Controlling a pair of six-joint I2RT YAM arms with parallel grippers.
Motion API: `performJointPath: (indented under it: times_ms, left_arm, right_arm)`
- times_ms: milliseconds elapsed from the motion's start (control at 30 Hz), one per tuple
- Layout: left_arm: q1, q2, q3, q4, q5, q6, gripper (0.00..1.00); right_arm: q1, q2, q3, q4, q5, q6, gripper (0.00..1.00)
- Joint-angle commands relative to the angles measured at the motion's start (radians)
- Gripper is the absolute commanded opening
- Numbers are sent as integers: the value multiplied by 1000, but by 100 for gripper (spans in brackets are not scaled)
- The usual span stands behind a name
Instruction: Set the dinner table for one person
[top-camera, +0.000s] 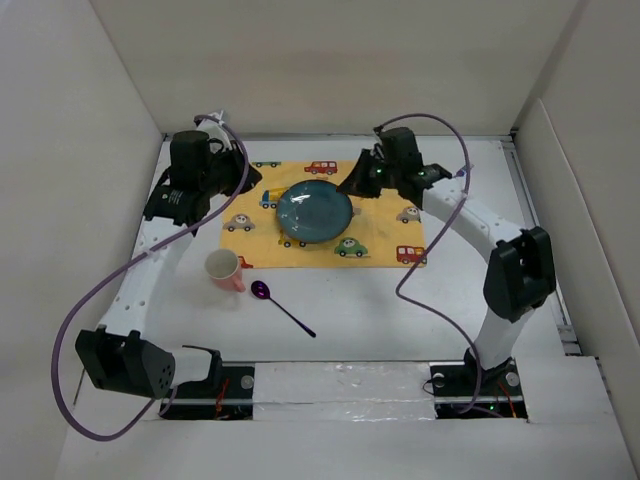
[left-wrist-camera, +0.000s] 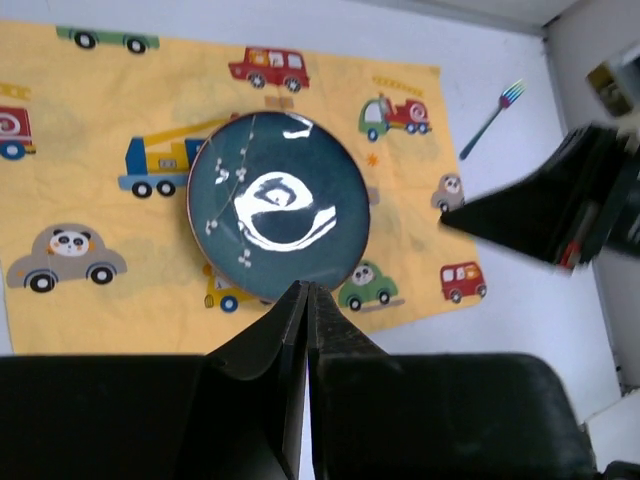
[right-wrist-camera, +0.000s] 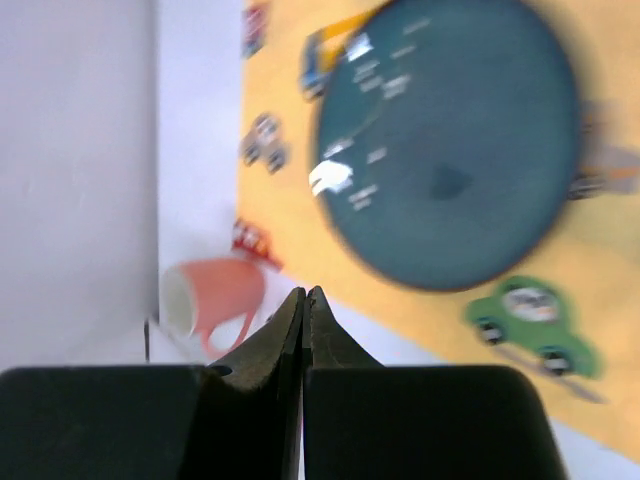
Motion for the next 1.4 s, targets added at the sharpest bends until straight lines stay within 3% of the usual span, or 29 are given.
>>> performJointPath:
  times_ms: [0,67,167,200,300,500,733,967,1067,1100,1167,1200,1233,1300,1367]
  left_arm:
    - [-1,-44,75,46,-24,-67,0]
    - [-1,-58,101,38,-82,-80,0]
    - [-1,-84,138,12,-163,-86,0]
    - [-1,-95,143,10,-179,-84,0]
    - [-1,-160,149,33,-219,-80,0]
    - [-11,-334,91,17,-335,-120,0]
    - [-21,-450,62,-45,-390,-155,0]
    - [-31,-475,102,-166,-434,-183,0]
    - [-50,-477,98,-195,-433,-180,0]
    - [-50,-477,97,-198,-435,-181,0]
    - [-50,-489,91,-206,-438,-180,0]
    - [-50,-490,89,-206,-438,-180,0]
    - [-50,-495,88,-210,-441,-178,0]
    - [-61,-495,92,-215,-456,-178,0]
    - [-61,-492,97,-218,-473,-172,0]
  right_arm:
    - [197,-55,25,30,-36,-91,0]
    - [319,-65,26,58,-13,-128,0]
    - [449,-50,31,84,56,-183,34]
    - [474,-39,35,84,73,-199,53]
    - [562,15,60,101,120,-249,69]
    - [675,163,129,176,243,-312,73]
    - [686,314,244,138,296,-332,73]
    - [740,450,384,104,403,-337,70]
    - [749,480,419,107,447,-328,61]
    - [749,497,434,105,460,-328,50]
    - [749,507,448,110,475,-315,40]
    - [749,517,468,99,486,-312,19]
    - [749,518,477,90,495,-300,11]
    - [749,504,476,95,529,-288,0]
    - [749,448,441,133,539,-279,0]
